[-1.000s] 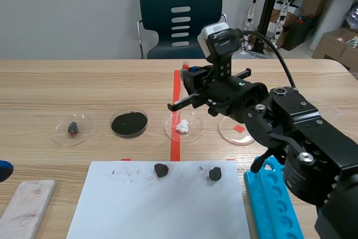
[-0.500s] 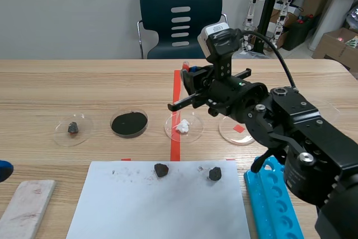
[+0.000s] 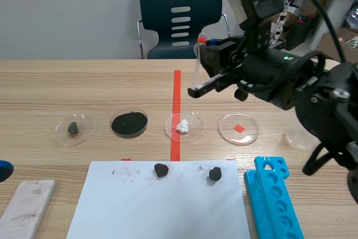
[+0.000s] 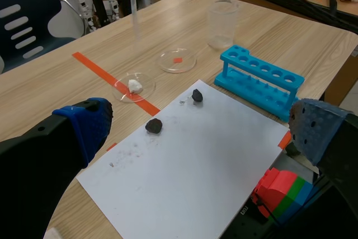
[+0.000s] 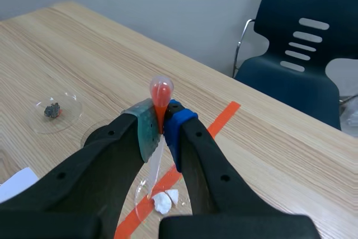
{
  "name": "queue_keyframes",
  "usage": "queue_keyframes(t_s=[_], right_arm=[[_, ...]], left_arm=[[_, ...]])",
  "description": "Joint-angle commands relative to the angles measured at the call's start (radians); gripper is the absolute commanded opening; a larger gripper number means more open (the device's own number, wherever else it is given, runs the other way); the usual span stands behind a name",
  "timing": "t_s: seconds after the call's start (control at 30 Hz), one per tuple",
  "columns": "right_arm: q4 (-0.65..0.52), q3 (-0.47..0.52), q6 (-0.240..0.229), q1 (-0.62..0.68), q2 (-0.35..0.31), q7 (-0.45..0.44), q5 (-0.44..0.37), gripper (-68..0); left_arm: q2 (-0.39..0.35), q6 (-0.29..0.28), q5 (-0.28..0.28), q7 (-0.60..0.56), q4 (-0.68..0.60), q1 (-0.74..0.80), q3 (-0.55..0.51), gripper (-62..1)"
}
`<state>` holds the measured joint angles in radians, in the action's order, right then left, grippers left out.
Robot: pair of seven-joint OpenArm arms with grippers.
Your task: Squeeze the dropper onto the mineral
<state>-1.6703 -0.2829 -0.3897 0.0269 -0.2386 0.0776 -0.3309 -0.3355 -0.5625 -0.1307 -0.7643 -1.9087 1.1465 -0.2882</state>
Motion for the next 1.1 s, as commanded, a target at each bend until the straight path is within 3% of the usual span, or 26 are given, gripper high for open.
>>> queue_keyframes(t_s=[0.0,0.23,0.6,1.07], right_arm=[[-0.056,0.028,0.000,0.028,-0.023,-0.001,-0.025,-66.5],[-0.281,0.121,0.000,0.186,-0.074,0.071,-0.089,-66.5],[-0.519,0.246,0.000,0.396,-0.074,0.168,-0.157,-66.5],[-0.576,0.268,0.000,0.458,-0.074,0.172,-0.156,-66.5]], left_arm=[[0.000,-0.005,0.013,-0.018,-0.013,-0.003,0.007,1.4],[0.000,-0.005,0.014,-0.018,-0.013,-0.003,0.007,1.4],[0.000,-0.005,0.014,-0.017,-0.013,-0.003,0.007,1.4],[0.000,-0.005,0.013,-0.017,-0.013,-0.003,0.007,1.4]])
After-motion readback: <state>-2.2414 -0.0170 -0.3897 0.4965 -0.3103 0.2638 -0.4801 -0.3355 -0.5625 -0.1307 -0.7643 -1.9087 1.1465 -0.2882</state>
